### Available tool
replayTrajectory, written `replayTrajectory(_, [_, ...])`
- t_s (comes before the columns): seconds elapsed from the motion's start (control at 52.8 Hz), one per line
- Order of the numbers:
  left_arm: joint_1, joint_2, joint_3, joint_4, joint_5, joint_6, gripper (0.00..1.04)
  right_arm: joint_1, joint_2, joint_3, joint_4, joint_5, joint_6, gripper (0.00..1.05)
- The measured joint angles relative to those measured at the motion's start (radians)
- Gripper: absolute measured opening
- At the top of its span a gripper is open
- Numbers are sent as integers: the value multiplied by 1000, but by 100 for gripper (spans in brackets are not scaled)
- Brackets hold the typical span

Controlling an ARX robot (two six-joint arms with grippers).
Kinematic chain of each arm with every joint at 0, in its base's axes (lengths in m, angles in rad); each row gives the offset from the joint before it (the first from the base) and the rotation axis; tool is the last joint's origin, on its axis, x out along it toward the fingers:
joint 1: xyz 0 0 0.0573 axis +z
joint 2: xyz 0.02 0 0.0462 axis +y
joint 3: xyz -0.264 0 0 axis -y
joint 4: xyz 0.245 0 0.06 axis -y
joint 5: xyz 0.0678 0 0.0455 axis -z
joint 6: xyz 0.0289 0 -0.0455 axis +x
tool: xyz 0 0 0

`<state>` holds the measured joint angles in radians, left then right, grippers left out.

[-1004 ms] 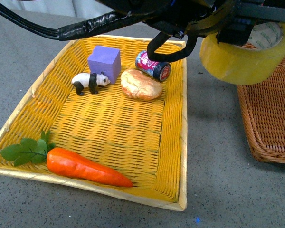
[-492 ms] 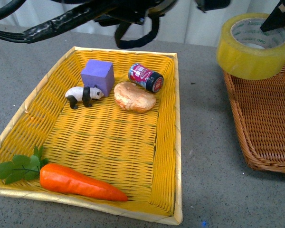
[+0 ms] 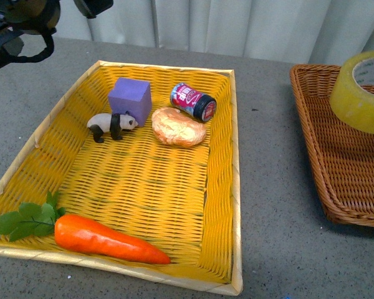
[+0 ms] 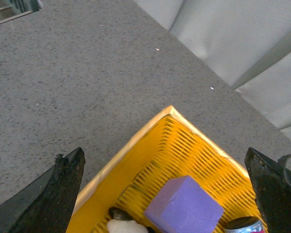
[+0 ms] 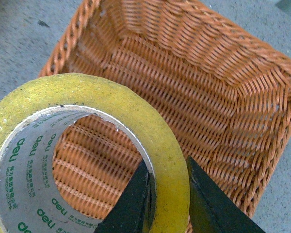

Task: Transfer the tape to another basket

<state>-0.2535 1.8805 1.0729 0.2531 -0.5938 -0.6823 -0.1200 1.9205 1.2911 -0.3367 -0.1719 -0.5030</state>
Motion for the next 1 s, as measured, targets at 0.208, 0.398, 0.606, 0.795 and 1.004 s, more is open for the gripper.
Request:
replayTrajectory(0.208, [-11, -154, -104, -20, -13, 8, 98, -8, 62, -23, 21, 27, 18, 15])
replayTrajectory(0.398, [-15, -211, -134, -40, -36, -1, 98, 0, 119, -24, 27, 71, 18, 15])
replayTrajectory(0.606, [-19, -225, -136, -56, -32, -8, 98, -2, 131, -32, 20, 80, 21, 25])
replayTrajectory(0.795, [-29, -255, -139, -48, -46, 4, 98, -22, 75, -77, 90, 72, 35, 57])
replayTrajectory(1.004, [-30, -330, -166, -49, -93, 43, 98, -37, -100, -196, 295, 108, 92, 91])
